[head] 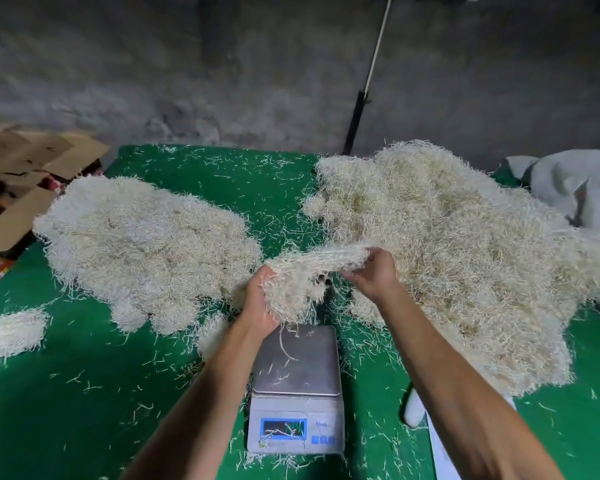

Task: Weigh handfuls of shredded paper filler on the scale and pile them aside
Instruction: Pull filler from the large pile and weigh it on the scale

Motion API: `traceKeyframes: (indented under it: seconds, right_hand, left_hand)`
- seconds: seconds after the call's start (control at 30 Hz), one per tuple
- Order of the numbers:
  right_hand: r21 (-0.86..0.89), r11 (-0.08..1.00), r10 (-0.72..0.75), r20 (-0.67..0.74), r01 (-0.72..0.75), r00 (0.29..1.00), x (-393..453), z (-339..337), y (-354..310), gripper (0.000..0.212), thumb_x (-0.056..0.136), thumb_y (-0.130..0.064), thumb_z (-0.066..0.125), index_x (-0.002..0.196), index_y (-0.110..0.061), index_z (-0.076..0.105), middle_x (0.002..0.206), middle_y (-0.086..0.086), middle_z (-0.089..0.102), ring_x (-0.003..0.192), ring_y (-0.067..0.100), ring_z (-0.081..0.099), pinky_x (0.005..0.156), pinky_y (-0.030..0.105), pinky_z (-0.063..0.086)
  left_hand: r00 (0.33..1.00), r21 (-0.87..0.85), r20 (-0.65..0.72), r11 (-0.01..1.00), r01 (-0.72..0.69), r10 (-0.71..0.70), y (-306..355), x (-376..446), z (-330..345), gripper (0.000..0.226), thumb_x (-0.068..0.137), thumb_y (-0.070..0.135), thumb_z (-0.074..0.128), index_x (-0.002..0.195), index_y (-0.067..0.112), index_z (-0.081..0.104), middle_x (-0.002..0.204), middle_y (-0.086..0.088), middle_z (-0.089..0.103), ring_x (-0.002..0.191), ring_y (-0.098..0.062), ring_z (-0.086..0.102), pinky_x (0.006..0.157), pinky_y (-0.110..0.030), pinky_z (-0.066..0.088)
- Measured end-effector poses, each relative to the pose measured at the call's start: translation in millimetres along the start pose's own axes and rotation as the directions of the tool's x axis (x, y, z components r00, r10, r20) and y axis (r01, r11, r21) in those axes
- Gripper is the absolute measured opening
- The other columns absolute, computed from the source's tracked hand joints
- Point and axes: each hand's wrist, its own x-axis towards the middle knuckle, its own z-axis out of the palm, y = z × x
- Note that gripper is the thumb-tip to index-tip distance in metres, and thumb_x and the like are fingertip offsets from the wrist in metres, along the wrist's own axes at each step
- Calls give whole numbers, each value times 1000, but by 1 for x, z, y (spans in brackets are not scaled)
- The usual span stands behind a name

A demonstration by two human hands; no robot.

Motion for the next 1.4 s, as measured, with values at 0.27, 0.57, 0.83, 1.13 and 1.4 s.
traceKeyframes:
  seconds: [0.27, 0.57, 0.83, 1.13, 1.4]
  right_hand:
    - [-679, 502, -359, 400, 536, 843, 4, 5, 24, 33, 107, -36, 36, 90, -16, 57, 62, -3, 53, 52, 19, 48, 39, 24, 40]
    - [-204, -825, 270, 677, 527, 684, 4, 37, 32, 56, 102, -56, 44, 65, -14, 48, 61, -3, 48, 48, 8, 43, 47, 23, 36]
    - [-520, -778, 34, 527, 354, 849, 4, 79, 56, 20, 96, -16, 61, 110, -5, 53, 84, 3, 59, 69, 16, 63, 64, 28, 60]
    - [-483, -825, 69, 428, 293, 901, 9, 88, 67, 55, 99, -36, 64, 134, -2, 41, 98, 7, 56, 86, 20, 58, 78, 30, 54]
    - [-584, -742, 17, 475, 330, 880, 21, 79, 72, 44, 96, -18, 67, 132, -3, 45, 94, 4, 60, 81, 17, 63, 70, 29, 55]
  left_hand:
    - [976, 358, -199, 934, -11, 88, 10, 16, 4, 43, 87, 35, 72, 125, 23, 55, 108, -14, 59, 92, -29, 64, 80, -46, 58]
    - [878, 883, 166, 330, -335, 449, 29, 29, 59, 13, 97, 20, 63, 95, 8, 60, 70, -10, 63, 47, -13, 50, 41, -26, 39]
    - [865, 907, 93, 317, -278, 493, 38, 47, 51, 16, 98, 18, 61, 83, 14, 56, 64, 2, 51, 44, -10, 43, 37, -20, 35]
    - [876, 931, 60, 289, -221, 478, 32, 56, 41, 19, 97, 22, 60, 81, 13, 58, 63, 1, 54, 47, -12, 46, 42, -23, 38]
    - [876, 936, 120, 241, -257, 467, 34, 51, 48, 16, 99, 20, 59, 93, 5, 61, 70, -1, 56, 56, -19, 54, 51, -30, 46]
